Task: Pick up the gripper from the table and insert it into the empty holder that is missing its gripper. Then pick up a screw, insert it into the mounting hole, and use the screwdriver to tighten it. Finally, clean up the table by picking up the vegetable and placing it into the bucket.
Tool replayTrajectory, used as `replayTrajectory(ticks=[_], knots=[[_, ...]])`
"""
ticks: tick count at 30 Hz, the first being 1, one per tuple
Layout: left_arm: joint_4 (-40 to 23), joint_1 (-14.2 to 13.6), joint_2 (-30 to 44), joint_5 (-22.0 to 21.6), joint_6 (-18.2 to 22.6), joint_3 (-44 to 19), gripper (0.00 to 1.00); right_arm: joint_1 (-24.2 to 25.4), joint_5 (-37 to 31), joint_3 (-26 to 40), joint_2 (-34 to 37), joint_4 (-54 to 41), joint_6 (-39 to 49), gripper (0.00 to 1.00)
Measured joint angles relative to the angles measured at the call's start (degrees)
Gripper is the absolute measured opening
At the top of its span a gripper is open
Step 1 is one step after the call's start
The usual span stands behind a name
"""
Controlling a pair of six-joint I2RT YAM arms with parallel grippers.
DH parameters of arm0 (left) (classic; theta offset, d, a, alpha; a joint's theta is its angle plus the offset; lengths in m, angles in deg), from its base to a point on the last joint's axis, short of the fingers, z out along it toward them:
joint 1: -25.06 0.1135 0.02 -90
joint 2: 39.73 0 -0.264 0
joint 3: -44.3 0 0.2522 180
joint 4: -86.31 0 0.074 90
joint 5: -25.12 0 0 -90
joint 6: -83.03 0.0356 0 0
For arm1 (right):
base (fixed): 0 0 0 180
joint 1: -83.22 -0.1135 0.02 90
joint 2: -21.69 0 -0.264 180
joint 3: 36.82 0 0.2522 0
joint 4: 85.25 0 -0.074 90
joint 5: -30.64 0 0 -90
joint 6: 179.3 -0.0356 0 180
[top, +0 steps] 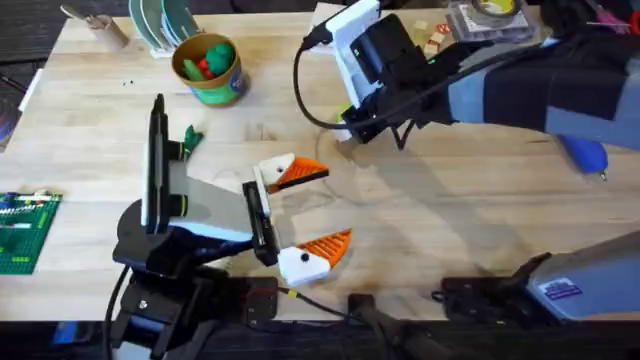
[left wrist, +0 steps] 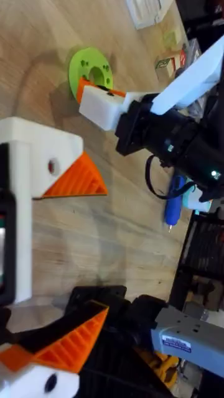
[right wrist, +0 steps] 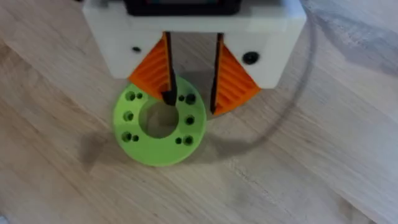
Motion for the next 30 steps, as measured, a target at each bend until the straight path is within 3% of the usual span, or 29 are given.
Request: replayTrajectory(ticks=[17, 30], knots=[[0.0, 0.0, 0.0, 0.0, 0.0, 0.0, 0.993, -1.6, -3.3, 0.0, 0.1, -0.1, 2.0, 0.312], [0.0, 0.0, 0.0, 0.0, 0.0, 0.0, 0.992, -1.6, -4.4, 0.0, 0.9, -0.4, 2.2, 0.09]])
